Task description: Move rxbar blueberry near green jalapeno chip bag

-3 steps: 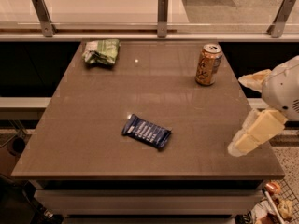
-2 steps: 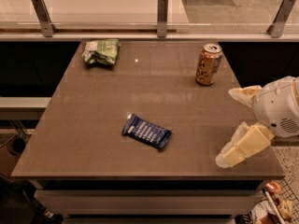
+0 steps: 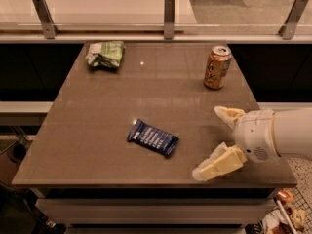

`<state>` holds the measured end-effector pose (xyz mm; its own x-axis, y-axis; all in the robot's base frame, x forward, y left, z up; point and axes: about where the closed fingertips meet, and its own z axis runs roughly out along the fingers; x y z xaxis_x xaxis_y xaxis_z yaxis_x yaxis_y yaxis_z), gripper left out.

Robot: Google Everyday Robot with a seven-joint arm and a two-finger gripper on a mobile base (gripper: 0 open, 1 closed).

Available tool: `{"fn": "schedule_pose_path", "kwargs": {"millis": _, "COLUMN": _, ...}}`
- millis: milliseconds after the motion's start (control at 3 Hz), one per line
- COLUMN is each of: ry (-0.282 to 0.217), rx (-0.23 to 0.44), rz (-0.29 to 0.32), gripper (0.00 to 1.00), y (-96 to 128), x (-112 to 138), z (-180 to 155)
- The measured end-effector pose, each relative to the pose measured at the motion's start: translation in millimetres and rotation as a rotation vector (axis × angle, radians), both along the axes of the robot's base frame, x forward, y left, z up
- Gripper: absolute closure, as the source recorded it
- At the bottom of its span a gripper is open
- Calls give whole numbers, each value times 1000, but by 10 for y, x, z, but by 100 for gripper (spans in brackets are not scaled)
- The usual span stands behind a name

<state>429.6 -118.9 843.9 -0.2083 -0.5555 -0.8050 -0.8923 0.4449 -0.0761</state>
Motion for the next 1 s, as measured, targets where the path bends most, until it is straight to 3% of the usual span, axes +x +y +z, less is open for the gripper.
{"fn": "schedule_pose_path", "kwargs": {"millis": 667, "ry": -102, "rx": 113, "rz": -50, "gripper": 0, "y": 290, "x": 122, "z": -113}}
{"fn": "schedule_pose_path", "kwargs": {"millis": 1000, "ry": -124, "rx": 156, "rz": -55, "gripper": 0, "y": 423, "x": 80, "z": -63}}
